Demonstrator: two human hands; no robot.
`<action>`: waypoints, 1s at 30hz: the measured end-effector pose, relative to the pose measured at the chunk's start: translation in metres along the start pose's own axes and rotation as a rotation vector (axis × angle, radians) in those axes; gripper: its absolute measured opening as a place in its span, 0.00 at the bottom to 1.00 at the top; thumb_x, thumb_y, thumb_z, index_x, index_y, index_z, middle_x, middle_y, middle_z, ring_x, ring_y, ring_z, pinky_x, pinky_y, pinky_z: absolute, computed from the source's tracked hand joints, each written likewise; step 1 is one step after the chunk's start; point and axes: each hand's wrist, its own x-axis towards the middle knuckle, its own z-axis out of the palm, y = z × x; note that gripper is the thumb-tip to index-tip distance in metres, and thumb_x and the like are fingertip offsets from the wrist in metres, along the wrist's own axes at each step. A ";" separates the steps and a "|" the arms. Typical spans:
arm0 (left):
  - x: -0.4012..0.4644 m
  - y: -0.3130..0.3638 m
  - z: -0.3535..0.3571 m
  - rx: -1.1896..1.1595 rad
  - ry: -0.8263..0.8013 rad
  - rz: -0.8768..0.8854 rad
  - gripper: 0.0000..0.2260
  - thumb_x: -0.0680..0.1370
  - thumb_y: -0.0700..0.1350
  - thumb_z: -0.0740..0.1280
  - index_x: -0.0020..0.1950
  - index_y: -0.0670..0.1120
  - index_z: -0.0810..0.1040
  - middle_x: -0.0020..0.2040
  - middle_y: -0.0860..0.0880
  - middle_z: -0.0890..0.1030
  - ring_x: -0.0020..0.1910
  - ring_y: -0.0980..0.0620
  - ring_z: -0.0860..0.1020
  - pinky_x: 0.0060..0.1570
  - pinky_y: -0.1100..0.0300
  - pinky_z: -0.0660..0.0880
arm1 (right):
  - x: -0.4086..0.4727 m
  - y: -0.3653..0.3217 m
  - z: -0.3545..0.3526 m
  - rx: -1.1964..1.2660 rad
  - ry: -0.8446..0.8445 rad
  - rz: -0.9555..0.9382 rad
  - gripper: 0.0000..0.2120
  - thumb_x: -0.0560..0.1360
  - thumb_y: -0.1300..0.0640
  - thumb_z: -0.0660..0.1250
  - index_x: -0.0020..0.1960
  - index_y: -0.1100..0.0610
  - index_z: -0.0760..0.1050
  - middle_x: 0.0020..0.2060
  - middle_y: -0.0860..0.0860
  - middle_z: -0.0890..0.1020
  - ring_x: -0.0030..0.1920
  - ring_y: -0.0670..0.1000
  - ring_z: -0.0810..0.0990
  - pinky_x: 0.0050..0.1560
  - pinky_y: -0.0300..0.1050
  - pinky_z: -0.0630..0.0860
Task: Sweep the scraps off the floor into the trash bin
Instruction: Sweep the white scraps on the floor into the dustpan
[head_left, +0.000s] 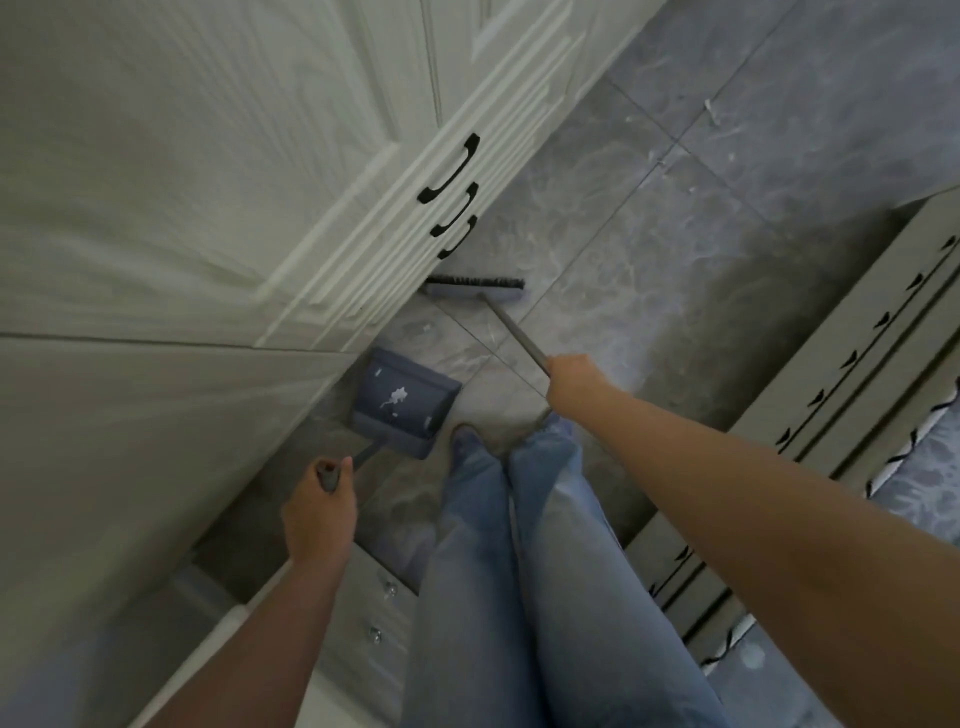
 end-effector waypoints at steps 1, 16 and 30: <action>0.004 -0.002 0.001 0.004 0.006 -0.012 0.12 0.81 0.48 0.64 0.47 0.39 0.76 0.51 0.33 0.81 0.53 0.34 0.78 0.52 0.49 0.69 | 0.004 -0.006 0.003 0.000 0.009 -0.010 0.15 0.78 0.63 0.58 0.64 0.62 0.73 0.58 0.61 0.79 0.57 0.60 0.79 0.54 0.50 0.77; 0.028 -0.008 -0.009 0.021 -0.071 0.033 0.13 0.81 0.50 0.64 0.50 0.40 0.79 0.50 0.36 0.82 0.53 0.35 0.78 0.49 0.50 0.70 | -0.082 -0.014 0.073 0.331 -0.171 0.047 0.13 0.78 0.62 0.57 0.59 0.62 0.75 0.47 0.61 0.81 0.49 0.63 0.82 0.45 0.50 0.80; 0.036 0.125 0.003 0.167 -0.246 0.360 0.10 0.80 0.53 0.65 0.49 0.46 0.79 0.51 0.39 0.82 0.52 0.37 0.79 0.48 0.52 0.72 | -0.082 0.094 -0.024 0.987 0.008 0.349 0.14 0.76 0.68 0.63 0.61 0.71 0.76 0.27 0.57 0.73 0.21 0.51 0.71 0.21 0.40 0.72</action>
